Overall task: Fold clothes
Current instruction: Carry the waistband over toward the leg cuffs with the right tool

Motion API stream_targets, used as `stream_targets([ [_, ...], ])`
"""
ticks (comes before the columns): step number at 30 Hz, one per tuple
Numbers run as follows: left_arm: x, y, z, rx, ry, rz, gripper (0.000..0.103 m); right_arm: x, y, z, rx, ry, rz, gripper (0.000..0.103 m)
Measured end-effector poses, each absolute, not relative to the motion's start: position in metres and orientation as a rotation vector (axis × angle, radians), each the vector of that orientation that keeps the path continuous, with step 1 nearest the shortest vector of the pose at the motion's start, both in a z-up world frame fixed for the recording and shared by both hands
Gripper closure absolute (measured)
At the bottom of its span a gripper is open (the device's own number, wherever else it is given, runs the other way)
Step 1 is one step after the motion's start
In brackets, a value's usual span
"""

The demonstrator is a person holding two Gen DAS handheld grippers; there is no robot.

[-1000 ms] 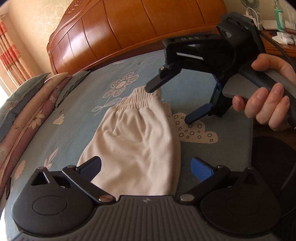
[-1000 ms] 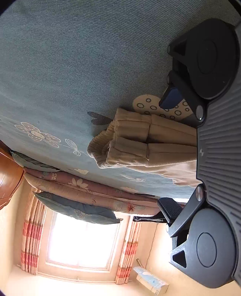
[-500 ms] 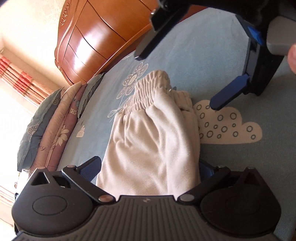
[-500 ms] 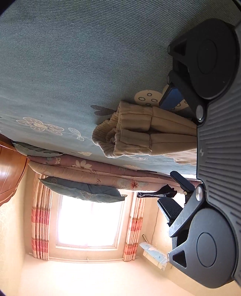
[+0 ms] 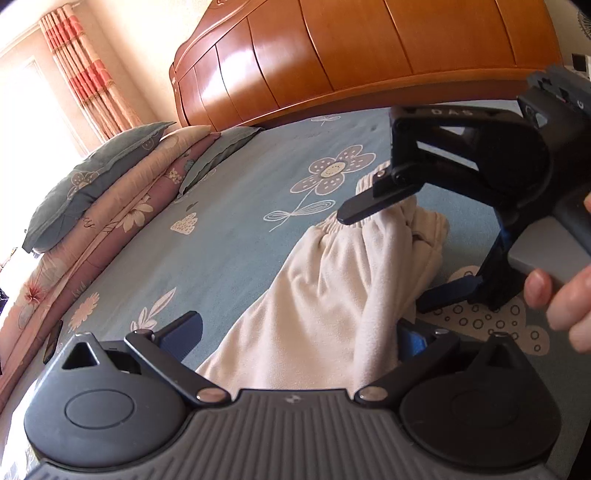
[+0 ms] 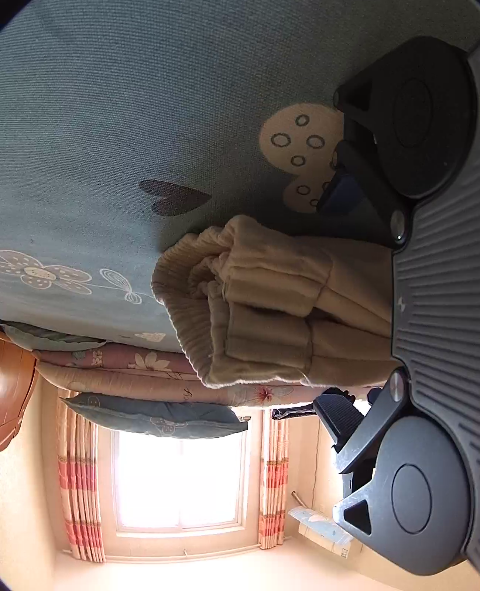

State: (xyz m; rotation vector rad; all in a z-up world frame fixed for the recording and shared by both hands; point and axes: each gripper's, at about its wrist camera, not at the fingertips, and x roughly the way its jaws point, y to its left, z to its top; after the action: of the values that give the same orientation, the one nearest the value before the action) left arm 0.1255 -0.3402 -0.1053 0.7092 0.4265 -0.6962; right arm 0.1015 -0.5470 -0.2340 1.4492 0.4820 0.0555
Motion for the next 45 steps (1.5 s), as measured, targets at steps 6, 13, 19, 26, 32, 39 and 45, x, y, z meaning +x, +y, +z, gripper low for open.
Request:
stream_targets([
  [6, 0.115, -0.331, -0.109, 0.741, 0.414, -0.747, 0.000, 0.111, -0.554, -0.234, 1.402, 0.412, 0.056, 0.000],
  [13, 0.096, -0.294, -0.092, 0.683, 0.381, -0.779, 0.001, 0.097, -0.554, -0.247, 1.316, 0.442, 0.039, 0.038],
  [19, 0.096, -0.252, -0.077, 0.633, 0.352, -0.661, 0.001, 0.095, -0.553, -0.247, 1.283, 0.443, 0.058, 0.039],
  [26, 0.101, -0.213, -0.072, 0.592, 0.410, -0.545, 0.001, 0.097, -0.548, -0.241, 1.231, 0.479, 0.009, 0.043],
  [32, 0.103, -0.188, -0.066, 0.593, 0.416, -0.458, 0.001, 0.097, -0.541, -0.237, 1.187, 0.523, -0.068, 0.049],
  [39, 0.110, -0.133, -0.061, 0.560, 0.492, -0.337, 0.001, 0.094, -0.527, -0.210, 1.097, 0.532, -0.126, 0.052],
  [45, 0.110, -0.073, -0.056, 0.520, 0.533, -0.210, 0.001, 0.096, -0.493, -0.146, 0.905, 0.498, -0.122, 0.054],
])
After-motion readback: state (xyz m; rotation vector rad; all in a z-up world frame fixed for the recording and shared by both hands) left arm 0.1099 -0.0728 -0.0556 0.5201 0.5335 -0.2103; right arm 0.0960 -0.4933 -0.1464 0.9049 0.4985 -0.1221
